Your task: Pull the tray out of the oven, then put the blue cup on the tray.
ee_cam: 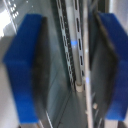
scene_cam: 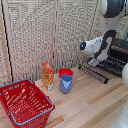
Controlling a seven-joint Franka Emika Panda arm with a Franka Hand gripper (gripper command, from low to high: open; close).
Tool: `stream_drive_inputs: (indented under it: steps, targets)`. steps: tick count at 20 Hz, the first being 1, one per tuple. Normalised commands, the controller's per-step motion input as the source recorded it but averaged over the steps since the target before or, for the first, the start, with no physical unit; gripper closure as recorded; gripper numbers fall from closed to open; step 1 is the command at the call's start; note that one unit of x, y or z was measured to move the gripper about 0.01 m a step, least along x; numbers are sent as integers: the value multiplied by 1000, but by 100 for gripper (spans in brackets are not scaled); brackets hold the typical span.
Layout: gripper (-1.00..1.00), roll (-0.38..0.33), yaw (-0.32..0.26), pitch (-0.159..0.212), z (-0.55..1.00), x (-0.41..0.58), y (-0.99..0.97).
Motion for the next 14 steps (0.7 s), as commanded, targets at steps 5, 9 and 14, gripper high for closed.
stream_drive_inputs:
  steps: [5,9,14]
  targets:
    - [100,7,-101,11,274,-10,123]
    - [100,11,-130,-54,374,28,646]
    - [100,28,-76,-104,361,96,834]
